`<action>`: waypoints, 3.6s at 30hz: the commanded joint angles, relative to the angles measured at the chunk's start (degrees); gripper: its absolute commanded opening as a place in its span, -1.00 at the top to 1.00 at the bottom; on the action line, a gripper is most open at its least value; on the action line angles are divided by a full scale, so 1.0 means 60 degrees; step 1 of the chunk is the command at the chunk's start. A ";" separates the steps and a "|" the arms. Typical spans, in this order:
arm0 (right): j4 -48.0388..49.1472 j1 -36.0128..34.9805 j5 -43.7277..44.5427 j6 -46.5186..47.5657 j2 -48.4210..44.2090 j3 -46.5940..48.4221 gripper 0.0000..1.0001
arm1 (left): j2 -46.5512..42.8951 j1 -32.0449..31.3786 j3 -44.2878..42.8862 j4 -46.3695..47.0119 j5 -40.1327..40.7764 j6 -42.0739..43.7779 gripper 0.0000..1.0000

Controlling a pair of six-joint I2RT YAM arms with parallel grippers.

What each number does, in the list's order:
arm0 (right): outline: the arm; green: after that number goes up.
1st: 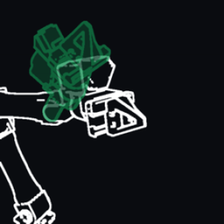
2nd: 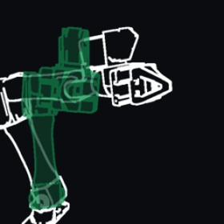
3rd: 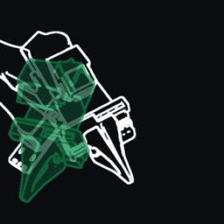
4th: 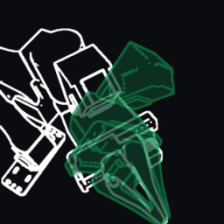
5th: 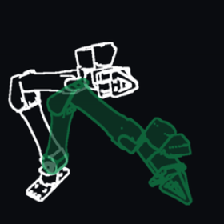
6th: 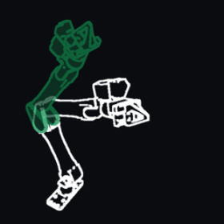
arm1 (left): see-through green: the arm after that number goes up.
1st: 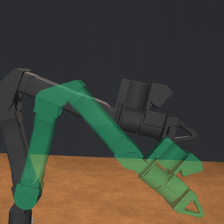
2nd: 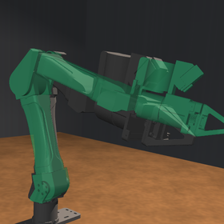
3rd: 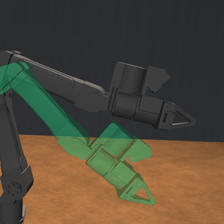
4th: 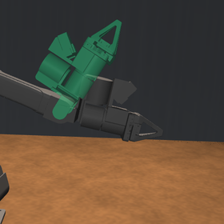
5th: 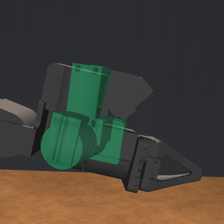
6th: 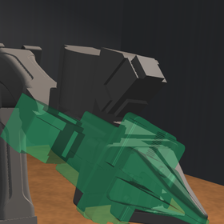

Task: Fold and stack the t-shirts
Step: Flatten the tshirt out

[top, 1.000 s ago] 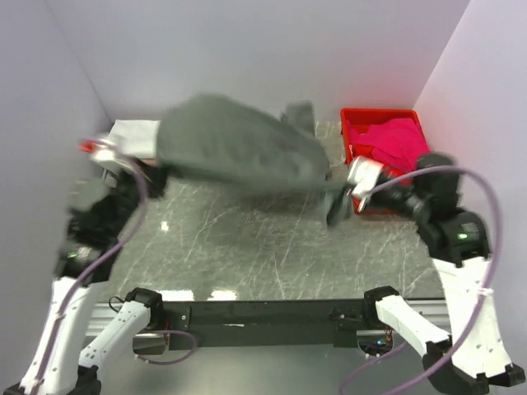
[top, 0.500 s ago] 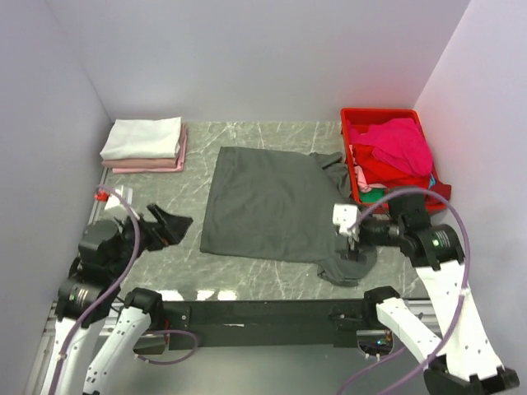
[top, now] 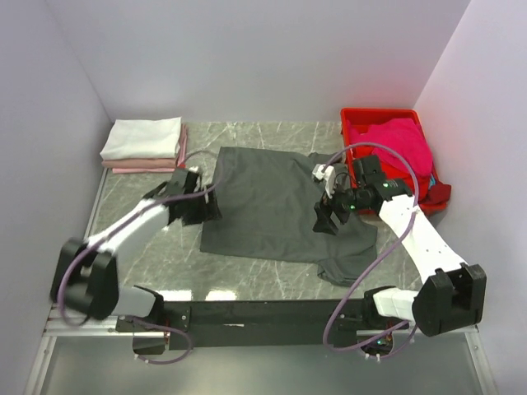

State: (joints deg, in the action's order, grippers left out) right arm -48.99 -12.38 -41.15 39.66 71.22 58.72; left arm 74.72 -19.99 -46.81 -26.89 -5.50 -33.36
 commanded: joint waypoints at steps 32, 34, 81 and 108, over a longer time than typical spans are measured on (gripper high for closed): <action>0.1514 0.0775 -0.0058 -0.1160 -0.1163 -0.0294 -0.74 | 0.2255 0.1852 -0.1691 -0.3456 0.0433 0.0537 0.99; 0.1588 0.0804 0.0353 -0.1234 -0.0943 -0.0164 -0.74 | 0.1978 0.1910 -0.1545 -0.3763 0.0273 0.0391 0.99; 0.1336 0.1419 0.2375 -0.6051 1.1201 1.2465 -0.23 | -0.2359 0.2701 -0.0565 0.0600 0.1911 0.2427 -0.79; 0.1383 0.1463 0.2872 -0.7210 1.2343 1.3328 0.39 | -0.1965 0.2701 -0.0490 0.0659 0.1722 0.2441 -0.73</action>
State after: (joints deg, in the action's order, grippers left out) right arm -41.19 -3.86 -25.32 -2.52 144.55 135.13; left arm 63.31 -3.92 -48.25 -24.60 4.82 -19.18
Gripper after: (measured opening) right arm 0.309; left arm 0.869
